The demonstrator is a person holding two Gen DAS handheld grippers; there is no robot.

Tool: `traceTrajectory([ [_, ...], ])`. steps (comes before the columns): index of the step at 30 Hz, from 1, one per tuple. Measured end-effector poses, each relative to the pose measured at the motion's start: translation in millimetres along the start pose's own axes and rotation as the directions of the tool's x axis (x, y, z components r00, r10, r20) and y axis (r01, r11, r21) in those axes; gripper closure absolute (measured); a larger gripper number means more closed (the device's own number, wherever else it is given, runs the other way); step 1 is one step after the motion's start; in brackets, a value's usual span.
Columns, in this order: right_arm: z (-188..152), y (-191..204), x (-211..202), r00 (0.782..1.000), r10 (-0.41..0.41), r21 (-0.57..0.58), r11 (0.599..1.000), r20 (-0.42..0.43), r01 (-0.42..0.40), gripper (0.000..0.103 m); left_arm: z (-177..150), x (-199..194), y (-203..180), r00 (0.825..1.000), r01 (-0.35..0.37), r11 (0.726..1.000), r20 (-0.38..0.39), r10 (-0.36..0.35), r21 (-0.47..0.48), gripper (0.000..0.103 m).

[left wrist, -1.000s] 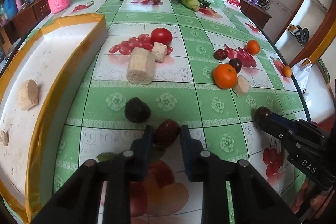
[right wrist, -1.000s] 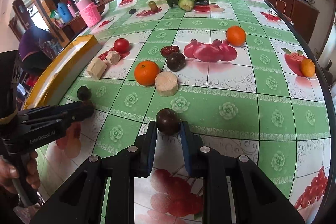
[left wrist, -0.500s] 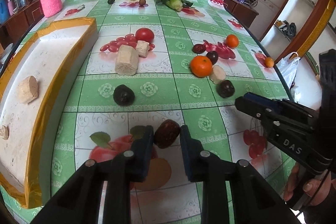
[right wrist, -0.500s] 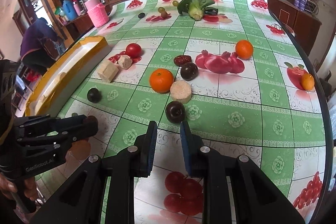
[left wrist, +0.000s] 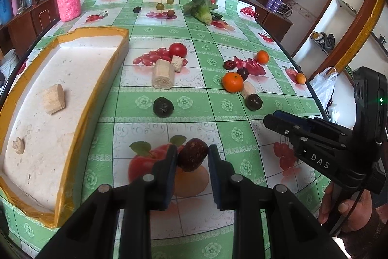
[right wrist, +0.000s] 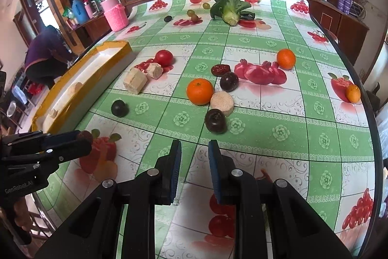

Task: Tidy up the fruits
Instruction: 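Carry the plum and date into the white tray and open both tools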

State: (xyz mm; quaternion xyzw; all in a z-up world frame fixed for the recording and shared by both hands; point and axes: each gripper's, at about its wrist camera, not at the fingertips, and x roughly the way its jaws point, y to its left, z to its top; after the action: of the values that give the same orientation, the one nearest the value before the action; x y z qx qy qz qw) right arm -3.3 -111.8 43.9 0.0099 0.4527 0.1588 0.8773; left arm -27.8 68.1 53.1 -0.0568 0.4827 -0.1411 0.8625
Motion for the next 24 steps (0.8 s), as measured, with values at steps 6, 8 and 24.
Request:
traceTrajectory([
  [6, -1.9, 4.5, 2.2, 1.000, -0.003, 0.014, 1.000, -0.008, 0.003, 0.080, -3.0, -3.8, 7.9, 1.000, 0.009, 1.000, -0.003, -0.009, -0.012, 0.075],
  [8, -1.4, 6.5, 3.0, 1.000, -0.004, 0.015, 1.000, -0.010, 0.004, 0.080, -4.0, -6.2, 12.9, 1.000, 0.011, 1.000, -0.001, -0.011, -0.019, 0.075],
  [24, 1.3, -15.4, 14.1, 0.998, -0.044, 0.087, 0.995, -0.048, 0.048, 0.069, -12.5, -6.2, 26.3, 0.999, 0.044, 0.999, -0.028, -0.045, -0.019, 0.075],
])
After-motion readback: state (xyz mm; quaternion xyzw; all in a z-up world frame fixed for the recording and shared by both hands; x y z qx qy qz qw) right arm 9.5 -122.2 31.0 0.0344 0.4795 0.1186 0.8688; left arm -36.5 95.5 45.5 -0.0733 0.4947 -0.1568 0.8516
